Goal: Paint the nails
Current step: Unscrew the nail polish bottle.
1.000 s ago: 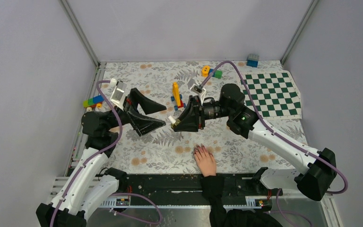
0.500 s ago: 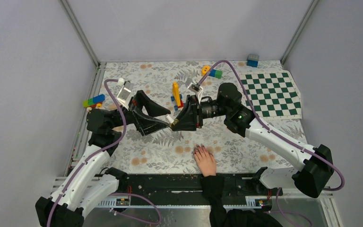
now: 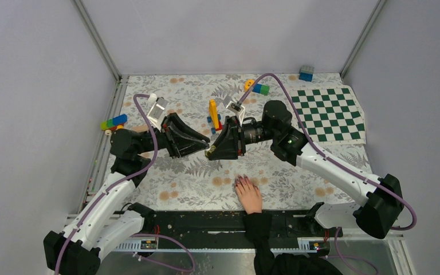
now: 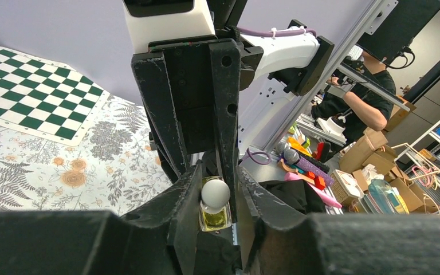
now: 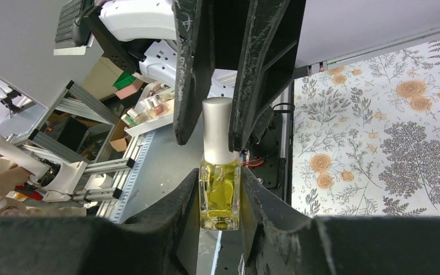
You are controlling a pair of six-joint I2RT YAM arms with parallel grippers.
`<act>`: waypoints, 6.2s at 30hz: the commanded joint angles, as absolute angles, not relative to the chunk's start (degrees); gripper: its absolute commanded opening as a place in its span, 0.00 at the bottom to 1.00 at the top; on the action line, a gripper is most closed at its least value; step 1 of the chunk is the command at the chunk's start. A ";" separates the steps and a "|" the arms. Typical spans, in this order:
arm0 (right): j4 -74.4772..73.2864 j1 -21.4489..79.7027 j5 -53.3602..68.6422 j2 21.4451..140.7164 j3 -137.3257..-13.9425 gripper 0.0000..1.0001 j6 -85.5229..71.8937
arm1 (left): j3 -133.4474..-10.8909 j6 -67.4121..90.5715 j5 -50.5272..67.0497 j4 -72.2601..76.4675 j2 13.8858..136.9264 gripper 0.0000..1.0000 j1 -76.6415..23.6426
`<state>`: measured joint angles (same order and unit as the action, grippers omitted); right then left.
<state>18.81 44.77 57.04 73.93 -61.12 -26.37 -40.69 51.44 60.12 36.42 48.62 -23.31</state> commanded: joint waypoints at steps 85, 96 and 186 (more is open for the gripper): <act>12.40 46.86 17.95 67.37 -59.72 0.00 -17.56 | -46.65 31.40 44.59 7.73 40.27 0.99 -14.94; 25.91 43.57 47.76 68.16 -60.12 0.00 -29.45 | -43.72 43.69 58.11 26.71 41.85 0.99 -14.94; 19.36 59.95 -21.88 81.61 -62.85 0.00 -7.97 | -47.65 38.38 40.06 1.63 51.25 0.00 -18.78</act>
